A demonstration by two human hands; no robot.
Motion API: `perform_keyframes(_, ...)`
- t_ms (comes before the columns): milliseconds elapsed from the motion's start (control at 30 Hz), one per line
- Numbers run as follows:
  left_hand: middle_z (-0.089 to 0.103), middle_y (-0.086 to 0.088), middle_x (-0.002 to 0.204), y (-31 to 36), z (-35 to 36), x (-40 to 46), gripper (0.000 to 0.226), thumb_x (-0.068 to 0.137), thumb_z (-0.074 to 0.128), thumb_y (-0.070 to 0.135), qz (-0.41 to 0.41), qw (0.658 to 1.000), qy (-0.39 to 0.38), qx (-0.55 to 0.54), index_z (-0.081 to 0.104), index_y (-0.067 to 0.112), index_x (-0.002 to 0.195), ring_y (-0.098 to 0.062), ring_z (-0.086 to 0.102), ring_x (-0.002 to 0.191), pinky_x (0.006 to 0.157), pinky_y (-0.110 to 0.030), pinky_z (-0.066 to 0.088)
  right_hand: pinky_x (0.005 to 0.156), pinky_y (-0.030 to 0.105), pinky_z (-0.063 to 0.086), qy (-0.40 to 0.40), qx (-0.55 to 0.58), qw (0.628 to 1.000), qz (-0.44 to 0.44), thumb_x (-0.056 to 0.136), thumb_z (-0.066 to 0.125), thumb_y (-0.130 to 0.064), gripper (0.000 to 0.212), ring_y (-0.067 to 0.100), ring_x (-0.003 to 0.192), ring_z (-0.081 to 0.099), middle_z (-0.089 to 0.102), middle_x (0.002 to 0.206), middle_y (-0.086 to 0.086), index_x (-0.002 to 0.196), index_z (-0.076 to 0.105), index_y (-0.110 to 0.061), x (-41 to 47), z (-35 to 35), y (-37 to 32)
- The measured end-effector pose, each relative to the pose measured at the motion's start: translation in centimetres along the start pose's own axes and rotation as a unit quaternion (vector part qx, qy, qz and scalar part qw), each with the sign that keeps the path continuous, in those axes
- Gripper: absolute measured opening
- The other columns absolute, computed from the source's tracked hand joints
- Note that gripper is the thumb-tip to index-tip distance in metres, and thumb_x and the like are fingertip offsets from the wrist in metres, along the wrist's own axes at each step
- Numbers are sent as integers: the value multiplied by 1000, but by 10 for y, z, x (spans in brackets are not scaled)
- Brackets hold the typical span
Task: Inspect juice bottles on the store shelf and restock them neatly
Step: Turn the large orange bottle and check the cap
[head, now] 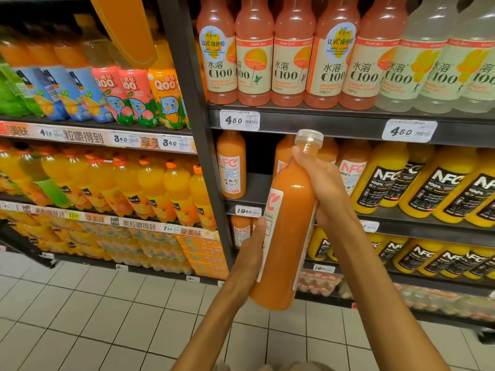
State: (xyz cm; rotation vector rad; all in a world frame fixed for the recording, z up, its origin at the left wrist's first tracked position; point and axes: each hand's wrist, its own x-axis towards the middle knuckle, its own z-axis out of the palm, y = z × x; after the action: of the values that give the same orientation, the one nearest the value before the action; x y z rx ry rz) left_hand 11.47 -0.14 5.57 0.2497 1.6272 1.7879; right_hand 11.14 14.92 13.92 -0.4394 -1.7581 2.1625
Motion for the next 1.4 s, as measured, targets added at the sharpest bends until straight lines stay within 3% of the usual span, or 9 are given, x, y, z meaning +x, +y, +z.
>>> perform_keyframes(200,73,-4,101,8,-5,-2,56,78,35,67,-58,984,-81,-149,70,34,107,-23,69,93,82,-42,54,84,39,55,-126,125,984,29,81,56,-48,48,24,102,68,72,106,7,117,58,-17,3,-9,-8)
perform_keyframes(300,61,-11,110,9,2,-1,76,81,40,71,-132,962,-130,-201,48,19,137,-29,58,100,91,-46,44,94,50,49,-172,197,964,39,84,52,-46,46,33,108,63,68,114,12,117,60,-13,4,-6,0)
perform_keyframes(433,65,-9,121,-1,-3,0,64,84,30,70,-59,987,-82,-123,58,32,127,-30,60,114,101,-52,42,76,40,56,-162,187,969,24,76,67,-41,34,25,86,69,71,93,8,97,65,-15,4,-4,-3)
perform_keyframes(567,73,9,102,14,-5,-2,46,78,30,64,20,998,-40,-50,70,48,96,-10,69,96,69,-22,56,55,26,56,-30,82,996,-29,83,66,-41,19,17,72,73,75,79,-4,92,63,-25,0,-2,-5)
perform_keyframes(667,74,9,99,17,0,-2,43,76,35,62,25,997,-51,-60,69,44,97,-11,70,93,67,-20,56,44,20,51,18,62,998,-19,85,64,-43,15,8,58,70,70,62,-12,83,59,-29,1,-1,-5)
perform_keyframes(833,73,-9,99,13,0,1,55,76,44,61,-48,976,-73,-202,72,24,105,-26,70,89,86,-44,53,67,29,59,-57,85,994,27,89,57,-43,20,17,83,73,75,86,-1,98,61,-25,12,-10,-9)
perform_keyframes(967,68,-16,111,10,3,5,74,66,65,62,-113,954,-114,-252,63,10,120,-29,68,85,84,-43,55,89,43,54,-130,193,969,84,83,54,-45,47,30,101,68,70,110,14,114,60,-10,12,-4,0)
perform_keyframes(1200,75,8,92,4,-9,5,45,70,37,69,-13,997,-21,-72,71,48,91,-13,72,85,62,-24,57,70,33,57,-66,91,994,1,83,61,-46,36,21,85,72,74,91,5,103,64,-15,7,-6,-2)
perform_keyframes(1400,74,13,90,14,-2,8,55,64,41,76,55,997,-22,41,65,39,97,-10,72,83,60,-18,55,64,32,60,64,7,998,-14,87,58,-51,37,16,73,72,73,84,4,96,64,-16,2,-4,-5)
